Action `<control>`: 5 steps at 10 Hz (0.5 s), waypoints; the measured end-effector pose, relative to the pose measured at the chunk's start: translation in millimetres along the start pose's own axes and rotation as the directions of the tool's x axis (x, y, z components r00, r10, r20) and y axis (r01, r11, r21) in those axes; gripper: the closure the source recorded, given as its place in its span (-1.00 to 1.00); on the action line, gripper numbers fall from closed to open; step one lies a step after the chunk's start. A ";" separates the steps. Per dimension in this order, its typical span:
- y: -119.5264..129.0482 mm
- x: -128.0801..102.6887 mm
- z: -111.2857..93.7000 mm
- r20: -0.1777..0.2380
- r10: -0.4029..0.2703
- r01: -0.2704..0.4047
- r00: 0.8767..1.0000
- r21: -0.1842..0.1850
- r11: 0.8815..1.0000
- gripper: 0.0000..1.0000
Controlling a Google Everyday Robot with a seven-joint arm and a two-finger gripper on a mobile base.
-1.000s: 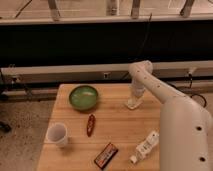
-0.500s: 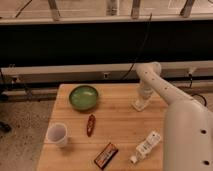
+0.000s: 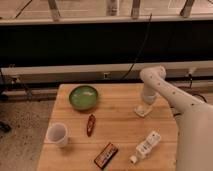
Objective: Wipe the white sponge on the table
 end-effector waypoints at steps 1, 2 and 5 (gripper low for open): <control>3.3 -8.7 -2.8 0.007 -0.024 0.024 1.000 0.007 1.000 0.94; 4.9 -19.3 -5.3 0.014 -0.050 0.050 0.999 0.013 0.999 0.94; -15.0 -53.0 -7.7 0.030 -0.127 0.127 0.991 0.025 0.992 0.94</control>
